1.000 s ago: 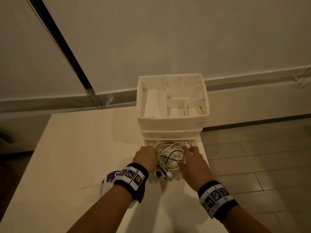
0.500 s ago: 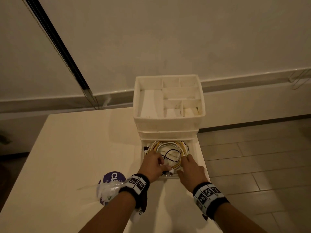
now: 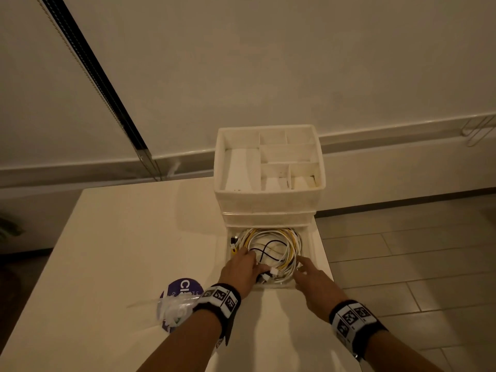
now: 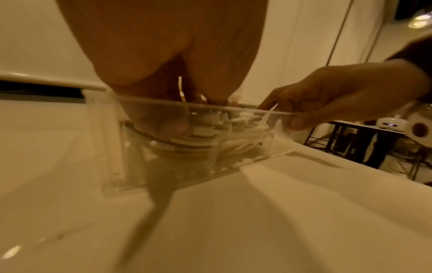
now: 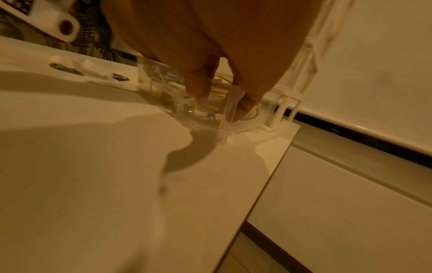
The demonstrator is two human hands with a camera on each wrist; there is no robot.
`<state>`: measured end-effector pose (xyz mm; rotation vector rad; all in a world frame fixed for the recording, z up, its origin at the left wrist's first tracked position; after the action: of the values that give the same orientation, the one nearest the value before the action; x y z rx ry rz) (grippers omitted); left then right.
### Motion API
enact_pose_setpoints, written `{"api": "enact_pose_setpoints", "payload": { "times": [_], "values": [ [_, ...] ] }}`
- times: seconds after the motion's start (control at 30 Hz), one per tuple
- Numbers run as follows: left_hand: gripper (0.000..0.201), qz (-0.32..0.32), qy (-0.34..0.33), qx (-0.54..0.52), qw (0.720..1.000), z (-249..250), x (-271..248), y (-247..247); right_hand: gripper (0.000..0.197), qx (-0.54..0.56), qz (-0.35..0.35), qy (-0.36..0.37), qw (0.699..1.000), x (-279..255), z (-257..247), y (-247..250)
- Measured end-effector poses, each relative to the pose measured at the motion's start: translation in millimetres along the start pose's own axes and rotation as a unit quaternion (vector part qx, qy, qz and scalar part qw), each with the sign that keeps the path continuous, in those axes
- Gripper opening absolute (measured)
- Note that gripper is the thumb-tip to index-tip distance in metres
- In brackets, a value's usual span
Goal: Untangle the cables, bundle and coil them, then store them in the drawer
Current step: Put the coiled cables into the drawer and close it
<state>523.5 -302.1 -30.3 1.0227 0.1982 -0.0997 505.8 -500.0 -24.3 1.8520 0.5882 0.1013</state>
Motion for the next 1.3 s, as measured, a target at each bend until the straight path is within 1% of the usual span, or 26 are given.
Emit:
{"api": "enact_pose_setpoints", "payload": {
  "times": [0.1,0.17,0.27,0.37,0.47,0.53,0.6,0.63,0.7,0.77,0.83,0.9,0.97,1.0,1.03,1.07,1.13,1.2,1.23,1.27,1.3],
  "values": [
    [0.032,-0.019,-0.006,0.009,1.0,1,-6,-4,0.023,-0.003,-0.005,0.015,1.0,3,6,3],
    [0.033,-0.025,-0.026,0.002,0.999,3,-9,-3,0.02,-0.007,-0.003,0.015,1.0,4,9,2],
    [0.038,-0.043,-0.075,-0.007,0.996,-3,-21,0,0.019,-0.008,0.002,0.013,1.0,4,9,0],
    [0.044,-0.049,-0.134,0.037,0.989,-12,-38,-4,0.016,-0.019,0.007,0.011,1.0,3,6,-3],
    [0.05,-0.024,-0.168,0.106,0.98,-12,-45,-13,0.016,-0.012,0.012,0.006,1.0,3,5,-5],
    [0.043,0.012,-0.209,0.15,0.966,-11,-44,-18,0.019,-0.012,0.021,0.006,1.0,2,5,-6],
    [0.037,0.04,-0.256,0.14,0.956,-12,-46,-21,0.028,0.01,0.034,-0.002,0.999,1,5,-6],
    [0.04,0.048,-0.269,0.12,0.955,-13,-48,-23,0.035,0.025,0.04,-0.006,0.999,0,5,-7],
    [0.044,0.063,-0.256,0.09,0.96,-15,-51,-24,0.054,0.036,0.041,-0.01,0.998,0,4,-9],
    [0.037,0.065,-0.234,0.061,0.968,-14,-51,-25,0.068,0.022,0.04,-0.008,0.999,0,3,-13],
    [0.031,0.065,-0.231,0.066,0.969,-13,-48,-26,0.068,0.006,0.033,-0.011,0.999,-1,2,-15],
    [0.029,0.054,-0.223,0.097,0.968,-10,-47,-23,0.065,-0.003,0.03,-0.02,0.999,-2,3,-14],
    [0.022,0.049,-0.198,0.143,0.968,-5,-47,-13,0.066,-0.023,0.031,-0.013,0.999,-3,4,-15],
    [0.016,0.044,-0.185,0.149,0.97,-4,-49,-9,0.065,-0.033,0.032,-0.008,0.999,-4,3,-14],
    [0.017,0.033,-0.172,0.14,0.974,-6,-50,-6,0.063,-0.037,0.036,-0.004,0.999,-5,2,-12],
    [0.025,0.017,-0.158,0.117,0.98,-8,-50,-2,0.061,-0.033,0.046,0.003,0.998,-5,1,-8],
    [0.034,0.016,-0.163,0.068,0.984,-13,-52,10,0.065,0.018,0.084,0.022,0.996,-6,4,4],
    [0.03,0.047,-0.173,-0.024,0.984,-17,-54,31,0.076,0.104,0.104,0.029,0.989,-6,12,21],
    [0.024,0.078,-0.167,-0.067,0.981,-21,-55,43,0.082,0.137,0.103,0.024,0.985,-5,19,29],
    [0.013,0.118,-0.148,-0.102,0.977,-26,-53,56,0.088,0.17,0.092,0.009,0.981,-1,25,37],
    [0.008,0.154,-0.118,-0.138,0.971,-36,-50,66,0.093,0.213,0.076,-0.022,0.974,5,32,46]
  ]
}}
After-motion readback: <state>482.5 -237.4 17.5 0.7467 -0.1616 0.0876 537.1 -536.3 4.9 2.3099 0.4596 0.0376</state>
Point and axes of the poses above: each hand's wrist, its own x-axis towards the middle knuckle, its own y-axis out of the back of the hand, z = x × y, the point moved 3 cm from there along x, towards the middle knuckle, and after that the axes turned 6 degrees about z, right-handed, at the moved point
